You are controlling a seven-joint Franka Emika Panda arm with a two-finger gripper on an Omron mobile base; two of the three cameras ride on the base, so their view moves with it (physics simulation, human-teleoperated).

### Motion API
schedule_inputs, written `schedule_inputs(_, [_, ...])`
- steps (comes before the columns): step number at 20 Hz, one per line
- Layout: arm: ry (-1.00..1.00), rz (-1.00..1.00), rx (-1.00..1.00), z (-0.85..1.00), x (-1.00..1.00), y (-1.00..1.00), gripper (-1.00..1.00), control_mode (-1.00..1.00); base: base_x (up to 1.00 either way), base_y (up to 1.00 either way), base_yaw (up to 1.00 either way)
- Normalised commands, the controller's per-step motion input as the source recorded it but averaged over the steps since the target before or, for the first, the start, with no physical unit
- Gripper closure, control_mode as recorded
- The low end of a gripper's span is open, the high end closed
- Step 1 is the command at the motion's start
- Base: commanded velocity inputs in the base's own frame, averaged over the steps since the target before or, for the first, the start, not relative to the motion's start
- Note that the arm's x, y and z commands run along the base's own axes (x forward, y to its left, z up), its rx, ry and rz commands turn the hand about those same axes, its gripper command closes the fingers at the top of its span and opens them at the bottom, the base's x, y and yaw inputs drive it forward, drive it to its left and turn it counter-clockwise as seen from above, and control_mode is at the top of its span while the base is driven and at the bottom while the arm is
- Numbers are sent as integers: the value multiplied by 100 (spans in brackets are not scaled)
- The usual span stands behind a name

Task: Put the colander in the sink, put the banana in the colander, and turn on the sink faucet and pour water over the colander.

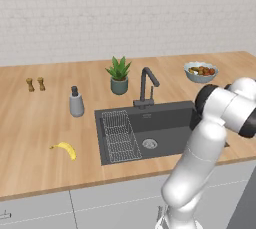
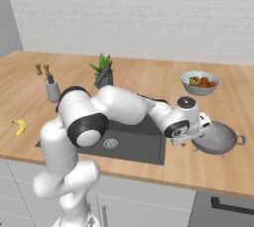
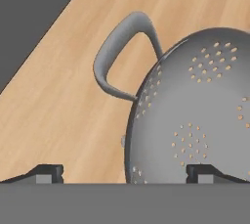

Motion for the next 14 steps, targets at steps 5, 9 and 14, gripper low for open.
schedule_inputs(5, [4,0,0,0,22,-20,-100,-100,0,0,0])
schedule_inputs(9, [6,0,1,0,20,-24,-100,-100,0,0,0])
schedule_inputs(14, [6,0,4,0,19,-30,-100,-100,0,0,0])
